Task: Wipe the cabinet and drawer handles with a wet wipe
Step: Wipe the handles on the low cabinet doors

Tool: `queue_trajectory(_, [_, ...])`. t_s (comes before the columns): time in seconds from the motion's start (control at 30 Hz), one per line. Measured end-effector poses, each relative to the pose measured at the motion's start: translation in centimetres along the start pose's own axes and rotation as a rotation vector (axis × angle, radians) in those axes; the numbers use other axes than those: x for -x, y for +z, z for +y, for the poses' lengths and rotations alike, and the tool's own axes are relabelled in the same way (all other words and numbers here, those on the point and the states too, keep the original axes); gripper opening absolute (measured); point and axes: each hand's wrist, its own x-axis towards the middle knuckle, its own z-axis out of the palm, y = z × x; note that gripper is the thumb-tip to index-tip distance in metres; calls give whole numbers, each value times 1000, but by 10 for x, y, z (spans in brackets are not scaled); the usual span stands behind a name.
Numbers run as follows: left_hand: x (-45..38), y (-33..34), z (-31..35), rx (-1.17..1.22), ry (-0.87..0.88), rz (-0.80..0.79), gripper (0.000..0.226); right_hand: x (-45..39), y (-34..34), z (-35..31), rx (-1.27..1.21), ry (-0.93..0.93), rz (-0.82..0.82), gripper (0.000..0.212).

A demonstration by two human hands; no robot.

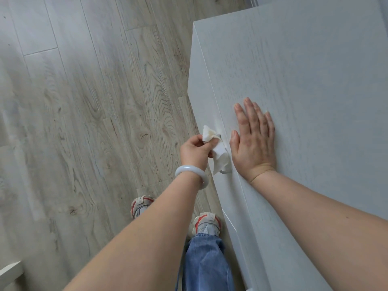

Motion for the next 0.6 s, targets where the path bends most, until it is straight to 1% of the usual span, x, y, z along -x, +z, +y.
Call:
queue_trajectory(0.07, [5,1,-10,44,-63,42,14,0,0,0,-1,-1,1,60])
queue_trajectory(0.13, [15,1,-27,56,-117,51,12,0,0,0,-6,-1,1,60])
queue_trajectory(0.2, [28,0,-43,69,-164,26,9,0,-1,0,-4,-1,-1,60])
queue_trajectory(0.27, [36,-1,-51,92,-202,-6,11,0,-1,0,-5,-3,4,59])
queue_trajectory(0.4, [24,-6,-41,-9,-168,-90,14,1,0,0,-7,-6,13,59])
queue_trajectory(0.47, [19,-7,-37,-54,-144,-101,14,1,0,1,-3,-7,13,59])
queue_trajectory(0.53, [22,-5,-41,-57,-147,-101,15,1,1,1,-2,-8,18,59])
queue_trajectory(0.6, [31,-2,-49,-9,-179,-137,16,1,1,1,-3,-6,18,59])
